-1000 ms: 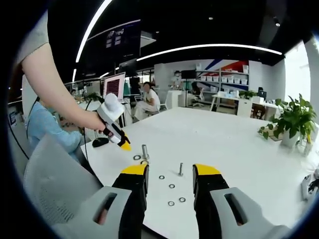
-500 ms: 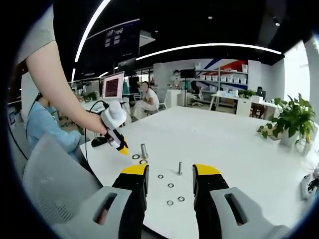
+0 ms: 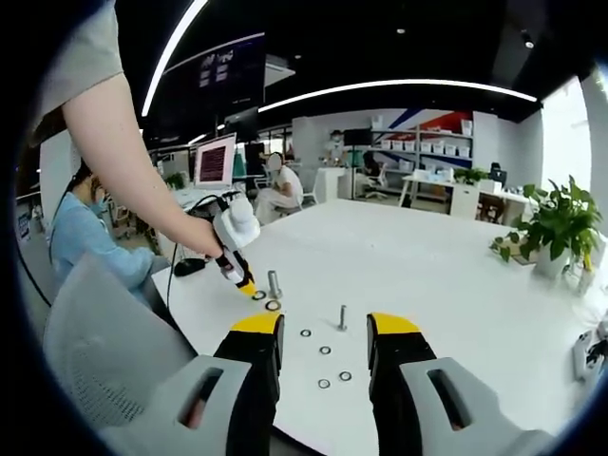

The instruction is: Place the washer onto the threaded stud by aligning its center hole with the stud, sliding it down to the base, and recovering from edge contact or off-axis alignment until the washer reaches the visible bottom stop.

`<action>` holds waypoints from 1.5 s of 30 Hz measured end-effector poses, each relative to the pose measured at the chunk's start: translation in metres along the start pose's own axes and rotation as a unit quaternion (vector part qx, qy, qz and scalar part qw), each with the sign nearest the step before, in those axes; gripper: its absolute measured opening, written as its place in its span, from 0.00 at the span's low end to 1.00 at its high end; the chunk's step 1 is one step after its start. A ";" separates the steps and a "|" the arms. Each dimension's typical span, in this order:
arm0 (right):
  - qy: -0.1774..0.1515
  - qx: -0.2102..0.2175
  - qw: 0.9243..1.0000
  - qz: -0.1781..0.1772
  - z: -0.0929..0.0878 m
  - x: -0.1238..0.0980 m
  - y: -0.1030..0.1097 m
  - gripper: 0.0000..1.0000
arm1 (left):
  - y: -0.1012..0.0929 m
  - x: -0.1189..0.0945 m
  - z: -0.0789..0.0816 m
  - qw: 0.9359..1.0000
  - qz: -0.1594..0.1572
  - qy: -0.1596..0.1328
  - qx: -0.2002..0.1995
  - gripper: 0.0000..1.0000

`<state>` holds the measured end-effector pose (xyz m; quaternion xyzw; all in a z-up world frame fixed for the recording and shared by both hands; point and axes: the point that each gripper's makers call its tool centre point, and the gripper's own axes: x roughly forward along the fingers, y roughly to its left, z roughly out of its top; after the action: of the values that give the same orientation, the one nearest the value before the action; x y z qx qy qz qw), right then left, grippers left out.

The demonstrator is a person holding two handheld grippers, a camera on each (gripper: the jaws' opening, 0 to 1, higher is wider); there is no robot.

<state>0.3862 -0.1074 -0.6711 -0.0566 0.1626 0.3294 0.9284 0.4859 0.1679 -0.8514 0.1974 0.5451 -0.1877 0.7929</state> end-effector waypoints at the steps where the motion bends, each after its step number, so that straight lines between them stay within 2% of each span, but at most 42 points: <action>1: 0.000 -0.001 1.000 0.001 0.000 0.000 0.000 0.37 | -0.002 0.002 -0.001 1.000 -0.004 0.005 0.002 0.21; 4: 0.001 0.000 1.000 0.000 0.000 0.000 0.000 0.37 | -0.003 0.007 -0.002 1.000 -0.004 0.016 0.015 0.22; 8: 0.000 0.003 1.000 -0.003 0.000 0.000 -0.002 0.37 | 0.000 0.010 0.001 1.000 -0.006 0.020 0.006 0.22; 10: 0.000 0.003 1.000 -0.004 0.000 0.000 -0.002 0.37 | 0.001 0.013 -0.002 0.999 -0.008 0.032 0.005 0.24; 17: 0.000 0.002 1.000 -0.007 0.000 -0.001 -0.003 0.37 | 0.000 0.016 -0.001 0.999 -0.014 0.035 0.027 0.23; 38: 0.001 0.003 1.000 -0.013 -0.001 -0.001 -0.006 0.36 | 0.002 0.022 -0.001 0.998 -0.028 0.048 0.036 0.24; 40: 0.002 0.003 1.000 -0.013 -0.001 -0.001 -0.005 0.36 | -0.005 0.017 -0.002 0.998 -0.033 0.049 0.037 0.21; 41: 0.002 0.003 1.000 -0.013 -0.001 -0.001 -0.005 0.36 | -0.018 0.014 -0.002 0.997 -0.062 0.050 0.001 0.22; 42: 0.002 0.003 1.000 -0.014 -0.001 -0.001 -0.005 0.36 | -0.013 0.009 -0.002 0.997 -0.047 0.055 0.004 0.22; 44: 0.003 0.003 1.000 -0.013 -0.001 -0.001 -0.005 0.36 | -0.020 0.007 -0.003 0.996 -0.050 0.067 0.037 0.22; 45: 0.003 0.003 1.000 -0.013 -0.001 -0.001 -0.005 0.36 | -0.022 0.006 -0.003 0.996 -0.049 0.070 0.030 0.22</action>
<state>0.3883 -0.1125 -0.6721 -0.0570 0.1655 0.3167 0.9322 0.4747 0.1501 -0.8605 0.2071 0.6020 -0.2283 0.7366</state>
